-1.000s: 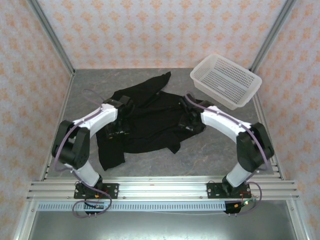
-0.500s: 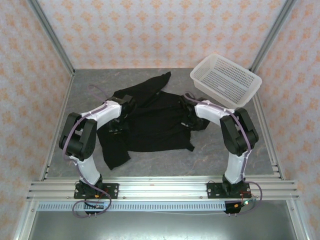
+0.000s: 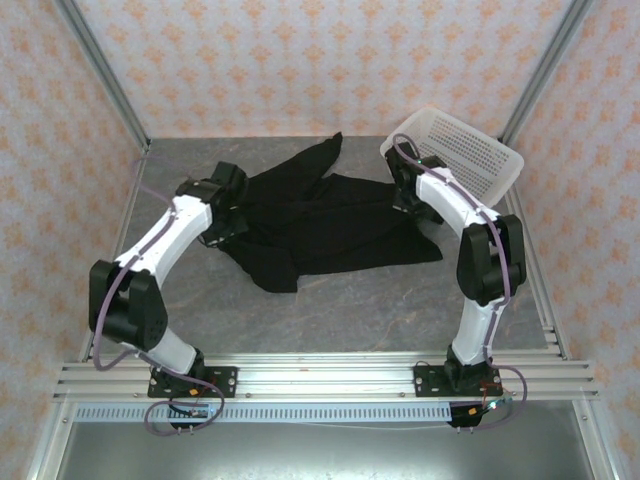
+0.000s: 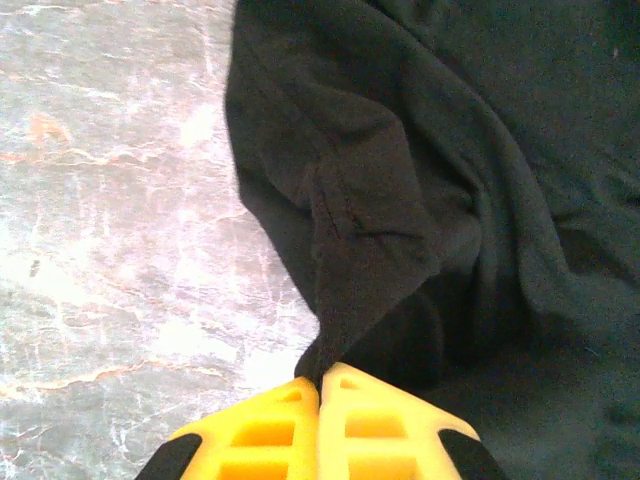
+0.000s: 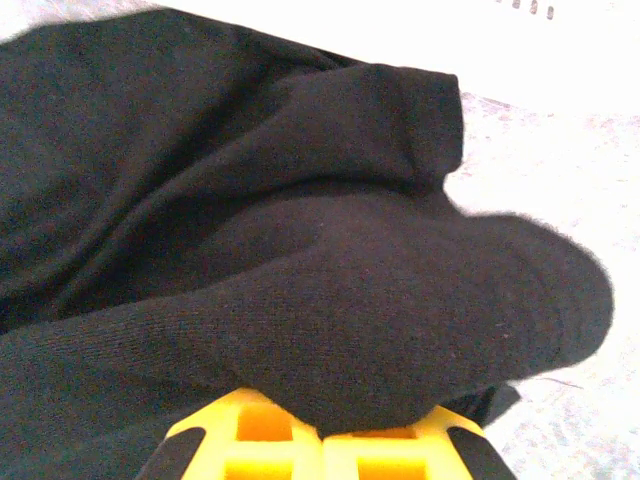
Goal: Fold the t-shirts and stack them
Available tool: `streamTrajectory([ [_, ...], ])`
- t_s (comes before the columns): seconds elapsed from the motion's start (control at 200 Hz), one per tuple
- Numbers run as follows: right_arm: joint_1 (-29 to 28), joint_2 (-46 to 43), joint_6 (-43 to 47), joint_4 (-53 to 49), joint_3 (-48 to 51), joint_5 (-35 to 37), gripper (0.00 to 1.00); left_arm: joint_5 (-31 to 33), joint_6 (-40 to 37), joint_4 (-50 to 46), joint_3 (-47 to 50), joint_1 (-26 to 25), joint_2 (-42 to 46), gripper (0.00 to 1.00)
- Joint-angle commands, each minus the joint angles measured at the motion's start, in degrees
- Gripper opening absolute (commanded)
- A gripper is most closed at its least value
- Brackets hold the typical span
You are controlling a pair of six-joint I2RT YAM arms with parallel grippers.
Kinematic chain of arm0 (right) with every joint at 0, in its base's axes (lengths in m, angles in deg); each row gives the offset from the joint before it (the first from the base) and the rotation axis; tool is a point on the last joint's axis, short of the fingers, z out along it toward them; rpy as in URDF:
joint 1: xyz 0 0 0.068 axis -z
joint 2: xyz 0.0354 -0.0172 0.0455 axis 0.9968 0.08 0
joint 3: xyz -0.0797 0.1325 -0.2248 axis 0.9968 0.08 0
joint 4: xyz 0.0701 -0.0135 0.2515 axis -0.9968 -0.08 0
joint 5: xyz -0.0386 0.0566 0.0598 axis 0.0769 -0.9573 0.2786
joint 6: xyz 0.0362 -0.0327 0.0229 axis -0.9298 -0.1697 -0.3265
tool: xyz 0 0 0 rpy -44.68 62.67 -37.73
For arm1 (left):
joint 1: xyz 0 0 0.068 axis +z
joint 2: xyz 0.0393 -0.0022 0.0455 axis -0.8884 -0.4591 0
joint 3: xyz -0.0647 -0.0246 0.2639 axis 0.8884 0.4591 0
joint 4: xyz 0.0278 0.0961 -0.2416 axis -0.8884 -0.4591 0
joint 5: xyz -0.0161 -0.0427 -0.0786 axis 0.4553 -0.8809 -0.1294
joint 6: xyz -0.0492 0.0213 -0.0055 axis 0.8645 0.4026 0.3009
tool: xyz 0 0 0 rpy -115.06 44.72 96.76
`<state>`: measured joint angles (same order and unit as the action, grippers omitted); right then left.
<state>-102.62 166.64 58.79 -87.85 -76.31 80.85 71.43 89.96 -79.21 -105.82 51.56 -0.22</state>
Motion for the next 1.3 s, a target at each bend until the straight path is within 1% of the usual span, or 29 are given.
streamTrajectory([
  [0.0, 0.7, -1.0, 1.4, -4.3, 0.3, 3.6, 0.0, -1.3, 0.1, -4.3, 2.8, 4.0, 5.1, 0.0],
  [0.14, 1.1, -0.1, 1.6, -4.3, 0.6, 3.5, 0.0, 0.7, -1.1, -6.8, 9.0, 9.3, 8.4, 0.0],
  [0.24, 1.1, 0.9, 1.5, -4.4, 0.5, 3.1, 0.0, 3.2, 0.9, -8.2, 13.5, 13.4, 8.8, 0.01],
  [0.26, 1.2, 1.1, 1.4, -4.4, 0.5, 2.8, 0.0, 4.2, 1.6, -8.3, 14.4, 14.1, 9.0, 0.05],
  [0.29, 1.2, 1.4, 1.2, -4.4, 0.5, 2.4, 0.0, 5.4, 2.8, -8.3, 15.7, 15.4, 9.4, 0.13],
  [0.305, 1.2, 1.5, 1.1, -4.3, 0.4, 2.0, 0.0, 5.9, 3.4, -8.1, 16.3, 15.9, 9.7, 0.21],
  [0.315, 1.2, 1.5, 1.0, -4.3, 0.5, 1.8, 0.0, 6.2, 3.7, -8.0, 16.5, 16.3, 9.9, 0.24],
  [0.325, 1.2, 1.6, 0.9, -4.3, 0.5, 1.7, 0.0, 6.4, 4.1, -7.9, 16.8, 16.7, 10.1, 0.31],
  [0.34, 1.2, 1.7, 0.8, -4.3, 0.5, 1.3, 0.0, 6.8, 4.8, -7.8, 17.3, 17.1, 10.4, 0.39],
  [0.37, 1.1, 1.8, 0.6, -4.3, 0.5, 0.6, 0.0, 7.1, 6.0, -7.7, 17.5, 17.7, 10.9, 0.5],
  [0.4, 1.1, 1.8, 0.5, -4.2, 0.6, -0.1, 0.0, 7.3, 6.9, -7.7, 17.2, 17.8, 11.3, 0.53],
  [0.47, 1.1, 1.5, 0.2, -4.2, 0.8, -1.7, 0.0, 5.0, 7.4, -6.4, 16.2, 17.5, 12.6, 0.55],
  [0.535, 0.8, 0.3, 0.0, -4.2, 1.1, -2.1, 0.08, 2.8, 7.1, -5.1, 15.4, 15.5, 13.9, 0.55],
  [0.63, 0.7, -2.8, -0.4, -3.5, 2.7, -2.6, 0.22, -2.4, 6.9, -2.7, 15.5, 10.0, 14.2, 0.55],
  [0.696, 0.6, -4.8, -1.0, -3.3, 4.0, -3.5, 0.31, -5.2, 9.1, -2.6, 16.2, 5.3, 12.9, 0.55],
  [0.786, 0.0, -7.2, -1.6, -3.6, 5.5, -3.9, 0.39, -7.0, 14.1, -2.3, 17.1, 0.1, 11.1, 0.56],
  [0.846, -0.7, -9.1, -1.9, -3.2, 6.8, -4.6, 0.41, -7.6, 16.6, -0.3, 17.1, -2.0, 10.4, 0.57],
  [0.901, -1.5, -10.8, -2.0, -2.3, 8.3, -5.4, 0.42, -6.8, 16.8, 1.8, 15.6, -3.7, 9.5, 0.57],
  [0.991, -2.7, -12.3, -2.4, -1.9, 10.2, -6.5, 0.43, -5.1, 13.4, 2.5, 10.7, -7.1, 5.6, 0.58],
  [1.081, -3.3, -13.0, -2.8, -1.9, 11.4, -7.1, 0.43, -2.8, 9.1, -2.1, 6.7, -10.0, -1.1, 0.58],
  [1.166, -3.6, -13.7, -3.1, -1.4, 12.0, -7.7, 0.44, -2.1, 6.2, -2.4, 6.7, -11.9, -4.6, 0.58],
  [1.291, -3.9, -14.2, -3.2, -1.5, 11.9, -8.1, 0.45, 0.7, 4.8, -3.4, 6.4, -13.2, -7.9, 0.57],
])
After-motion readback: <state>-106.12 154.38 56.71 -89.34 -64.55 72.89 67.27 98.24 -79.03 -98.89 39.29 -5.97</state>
